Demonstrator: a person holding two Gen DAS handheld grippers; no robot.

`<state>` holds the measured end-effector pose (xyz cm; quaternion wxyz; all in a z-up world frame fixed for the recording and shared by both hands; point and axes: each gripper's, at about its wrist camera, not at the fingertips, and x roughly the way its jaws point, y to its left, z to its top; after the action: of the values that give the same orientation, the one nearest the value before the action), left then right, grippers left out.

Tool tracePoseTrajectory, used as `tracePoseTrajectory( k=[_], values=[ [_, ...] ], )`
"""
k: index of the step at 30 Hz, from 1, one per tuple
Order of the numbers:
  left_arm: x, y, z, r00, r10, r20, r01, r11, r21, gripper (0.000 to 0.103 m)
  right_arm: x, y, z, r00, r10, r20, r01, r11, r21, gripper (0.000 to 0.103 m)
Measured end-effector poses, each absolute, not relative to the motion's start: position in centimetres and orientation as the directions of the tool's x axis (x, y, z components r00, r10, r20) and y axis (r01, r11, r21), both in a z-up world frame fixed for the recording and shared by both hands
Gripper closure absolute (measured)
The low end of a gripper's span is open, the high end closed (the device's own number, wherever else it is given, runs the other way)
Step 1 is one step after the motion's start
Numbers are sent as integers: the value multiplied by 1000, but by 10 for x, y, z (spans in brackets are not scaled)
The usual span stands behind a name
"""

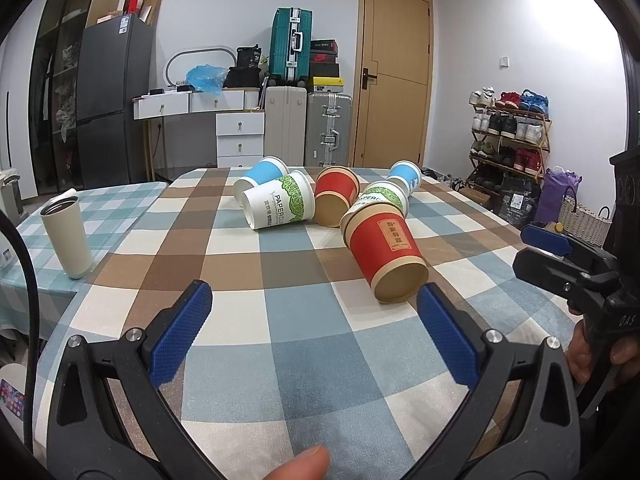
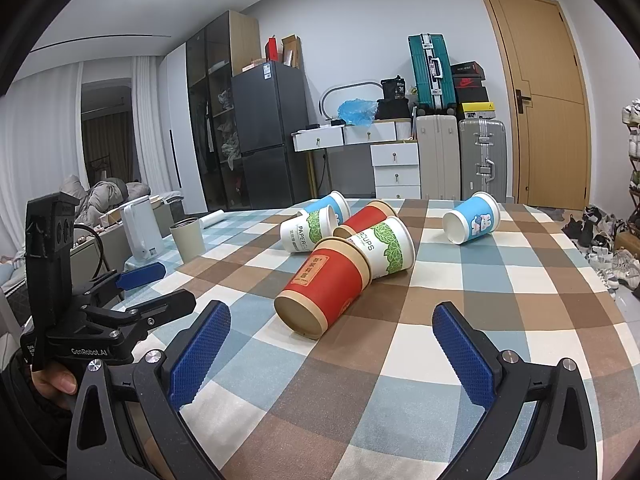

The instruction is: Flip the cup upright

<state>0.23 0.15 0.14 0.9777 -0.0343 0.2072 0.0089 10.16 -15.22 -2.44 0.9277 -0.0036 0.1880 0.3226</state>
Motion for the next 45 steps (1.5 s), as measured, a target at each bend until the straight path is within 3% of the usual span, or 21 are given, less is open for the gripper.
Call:
tracePoseTrajectory(
  k=[32, 45],
  values=[
    [7, 6, 8, 903, 1, -429, -50, 993, -103, 1, 102, -155, -20, 728, 581, -364, -581, 805, 125, 0],
    [52, -22, 10, 850, -52, -524, -12, 993, -119, 1, 112, -172, -16, 761, 524, -383, -527, 843, 107, 0]
  ],
)
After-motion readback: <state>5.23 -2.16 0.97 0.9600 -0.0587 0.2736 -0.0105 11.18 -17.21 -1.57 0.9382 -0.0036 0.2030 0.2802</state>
